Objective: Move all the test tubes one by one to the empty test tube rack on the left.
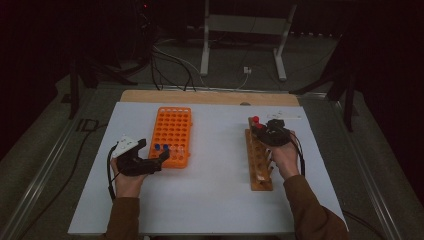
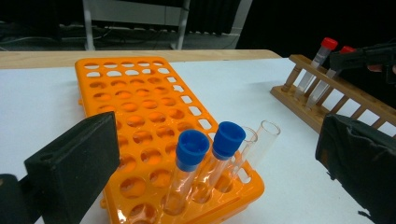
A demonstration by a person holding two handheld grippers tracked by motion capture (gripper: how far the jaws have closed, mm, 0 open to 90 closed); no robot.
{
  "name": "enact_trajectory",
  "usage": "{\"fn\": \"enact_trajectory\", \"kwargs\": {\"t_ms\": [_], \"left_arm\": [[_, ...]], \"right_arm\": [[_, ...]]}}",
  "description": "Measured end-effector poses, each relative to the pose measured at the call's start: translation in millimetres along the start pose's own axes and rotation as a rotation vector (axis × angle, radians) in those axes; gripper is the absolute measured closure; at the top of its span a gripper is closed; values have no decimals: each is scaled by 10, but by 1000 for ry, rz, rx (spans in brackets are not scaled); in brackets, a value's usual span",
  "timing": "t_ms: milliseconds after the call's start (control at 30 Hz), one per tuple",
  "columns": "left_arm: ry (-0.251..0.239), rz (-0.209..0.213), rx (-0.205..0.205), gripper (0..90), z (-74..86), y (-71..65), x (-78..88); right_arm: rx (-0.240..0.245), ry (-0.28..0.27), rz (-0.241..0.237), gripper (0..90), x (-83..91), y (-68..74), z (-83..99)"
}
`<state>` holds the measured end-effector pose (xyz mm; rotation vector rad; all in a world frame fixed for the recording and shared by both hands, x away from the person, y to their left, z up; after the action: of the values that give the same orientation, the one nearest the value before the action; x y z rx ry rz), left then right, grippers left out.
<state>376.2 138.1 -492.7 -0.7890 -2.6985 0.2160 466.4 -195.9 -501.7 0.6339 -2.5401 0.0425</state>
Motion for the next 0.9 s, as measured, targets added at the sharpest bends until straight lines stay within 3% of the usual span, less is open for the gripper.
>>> {"fn": "enact_trajectory", "kwargs": {"t_ms": [400, 667, 900], "left_arm": [[-15, -1, -8, 6, -38, -27, 13], [-26, 7, -49, 6, -92, -138, -1], [-41, 23, -82, 6, -150, -280, -28]], "right_arm": [[1, -70, -7, 702, 198, 29, -149], [-16, -148, -21, 703, 445, 22, -334], [9, -195, -60, 703, 656, 172, -508]]}}
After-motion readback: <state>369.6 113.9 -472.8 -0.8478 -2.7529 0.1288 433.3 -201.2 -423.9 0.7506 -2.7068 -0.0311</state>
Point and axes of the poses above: each handheld gripper's, and its own axes: x roughly backward along the jaws, z roughly out of its underside, y roughly to its left, the point moved 10 cm from there along -x, roughly forward along the jaws, and after that the axes turned 6 degrees about -y, right-handed, at the moved point
